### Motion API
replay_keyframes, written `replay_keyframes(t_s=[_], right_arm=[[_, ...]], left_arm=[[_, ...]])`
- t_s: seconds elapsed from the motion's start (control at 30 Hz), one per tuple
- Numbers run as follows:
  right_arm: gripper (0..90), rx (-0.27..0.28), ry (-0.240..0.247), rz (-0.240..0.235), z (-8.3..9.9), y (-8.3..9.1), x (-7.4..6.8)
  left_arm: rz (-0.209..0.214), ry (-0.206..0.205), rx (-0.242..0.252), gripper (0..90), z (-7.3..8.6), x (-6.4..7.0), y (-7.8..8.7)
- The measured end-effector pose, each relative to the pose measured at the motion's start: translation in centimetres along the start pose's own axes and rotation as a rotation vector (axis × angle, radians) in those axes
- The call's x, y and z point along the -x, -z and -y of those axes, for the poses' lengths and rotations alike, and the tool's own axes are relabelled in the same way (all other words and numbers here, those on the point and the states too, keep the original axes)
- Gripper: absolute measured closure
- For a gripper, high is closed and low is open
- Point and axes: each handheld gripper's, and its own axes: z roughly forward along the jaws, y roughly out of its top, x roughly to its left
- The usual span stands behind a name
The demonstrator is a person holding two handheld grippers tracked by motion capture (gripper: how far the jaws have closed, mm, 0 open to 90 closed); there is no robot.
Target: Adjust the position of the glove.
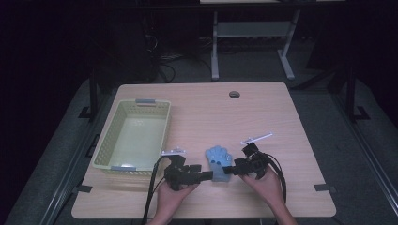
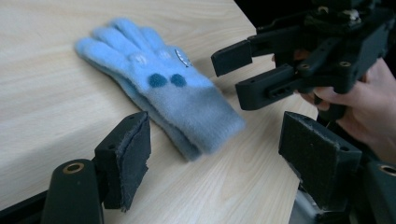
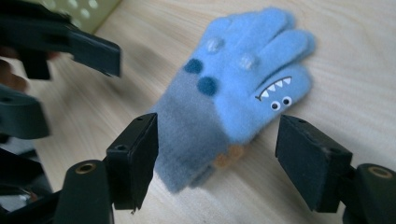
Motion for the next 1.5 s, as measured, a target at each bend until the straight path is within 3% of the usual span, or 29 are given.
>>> replay_keyframes(t_s=[0.07, 0.23, 0.37, 0.47, 0.67, 1.4, 1.5], right_arm=[[32.0, 0.004, -0.026, -0.012, 0.2, 0.1, 0.3], [36.8, 0.015, -0.054, -0.030, 0.7, 0.0, 0.5], [41.6, 0.019, -0.069, -0.042, 1.0, -0.4, 0.5], [43.5, 0.013, -0.086, -0.044, 1.1, -0.7, 0.6], [45.0, 0.020, -0.102, -0.042, 1.1, -1.0, 0.7], [57.4, 0.054, -0.144, -0.041, 1.9, -1.9, 0.5], [59.1, 0.055, -0.148, -0.047, 2.0, -2.0, 0.4]], left_arm=[[0.011, 0.047, -0.026, 24.9, -0.3, -0.2, -0.9], [0.012, 0.092, -0.039, 27.7, -0.6, -0.8, -1.8], [0.006, 0.106, -0.039, 29.8, -0.4, -0.9, -2.1], [0.002, 0.093, -0.050, 32.1, -0.3, -1.0, -2.5], [0.034, 0.160, -0.056, 41.7, -0.2, -1.8, -2.9], [0.012, 0.171, -0.070, 54.5, -0.1, -2.1, -3.7], [0.013, 0.155, -0.078, 58.2, 0.0, -2.1, -3.8]])
